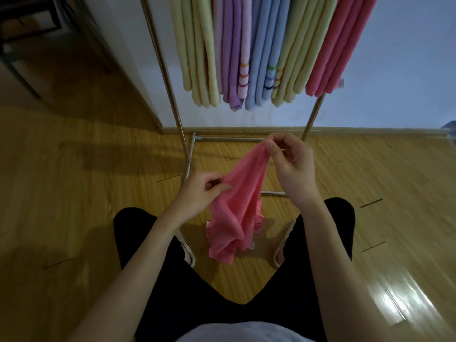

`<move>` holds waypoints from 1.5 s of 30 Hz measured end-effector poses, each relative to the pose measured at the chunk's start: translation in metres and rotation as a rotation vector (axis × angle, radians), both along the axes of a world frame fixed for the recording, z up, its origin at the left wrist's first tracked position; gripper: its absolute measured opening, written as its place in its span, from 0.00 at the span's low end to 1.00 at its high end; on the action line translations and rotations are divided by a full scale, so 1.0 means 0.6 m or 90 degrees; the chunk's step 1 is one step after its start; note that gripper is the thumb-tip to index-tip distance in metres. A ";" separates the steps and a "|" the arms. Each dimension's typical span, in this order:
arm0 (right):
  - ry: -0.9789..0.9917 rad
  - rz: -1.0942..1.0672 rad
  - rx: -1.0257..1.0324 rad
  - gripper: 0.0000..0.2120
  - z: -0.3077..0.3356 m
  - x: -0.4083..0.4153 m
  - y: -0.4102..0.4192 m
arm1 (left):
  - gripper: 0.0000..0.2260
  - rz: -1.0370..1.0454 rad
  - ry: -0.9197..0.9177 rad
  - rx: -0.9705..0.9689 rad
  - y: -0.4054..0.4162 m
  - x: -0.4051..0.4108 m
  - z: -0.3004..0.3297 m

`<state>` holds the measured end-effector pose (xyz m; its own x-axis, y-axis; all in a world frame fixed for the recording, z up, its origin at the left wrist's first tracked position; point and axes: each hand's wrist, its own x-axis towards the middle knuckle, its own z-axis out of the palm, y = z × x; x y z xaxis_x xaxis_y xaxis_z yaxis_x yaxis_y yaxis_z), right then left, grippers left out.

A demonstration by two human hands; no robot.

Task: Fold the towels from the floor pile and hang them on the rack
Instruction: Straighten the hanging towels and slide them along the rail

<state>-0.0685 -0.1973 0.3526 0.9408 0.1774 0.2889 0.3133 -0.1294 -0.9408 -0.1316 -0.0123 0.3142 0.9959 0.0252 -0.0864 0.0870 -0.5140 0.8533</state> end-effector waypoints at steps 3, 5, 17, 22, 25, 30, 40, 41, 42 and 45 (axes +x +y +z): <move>-0.008 -0.026 0.006 0.05 0.001 0.004 -0.004 | 0.14 0.027 0.061 0.036 0.014 -0.013 -0.028; -0.008 -0.045 0.005 0.04 0.000 0.005 -0.007 | 0.14 0.065 0.056 0.048 0.019 -0.013 -0.031; -0.053 -0.011 -0.198 0.07 -0.080 -0.022 -0.026 | 0.11 0.386 -0.029 -0.168 0.017 0.010 0.050; -0.115 0.008 -0.191 0.12 -0.088 -0.051 0.004 | 0.10 0.413 -0.068 -0.209 0.014 0.009 0.074; -0.158 0.048 -0.252 0.03 -0.091 -0.065 0.021 | 0.08 0.452 -0.074 -0.227 0.013 0.014 0.081; -0.171 0.131 -0.299 0.08 -0.097 -0.077 0.041 | 0.06 0.507 -0.043 -0.315 0.009 0.019 0.093; -0.131 0.103 -0.311 0.19 -0.088 -0.070 0.077 | 0.09 0.485 -0.009 -0.428 -0.007 0.006 0.137; -0.134 0.089 -0.308 0.20 -0.086 -0.067 0.080 | 0.10 0.478 -0.012 -0.436 -0.010 0.005 0.142; -0.135 0.076 -0.309 0.21 -0.084 -0.065 0.083 | 0.11 0.472 -0.016 -0.444 -0.014 0.004 0.148; -0.136 0.046 -0.326 0.21 -0.081 -0.057 0.092 | 0.12 0.461 -0.012 -0.476 -0.024 0.005 0.158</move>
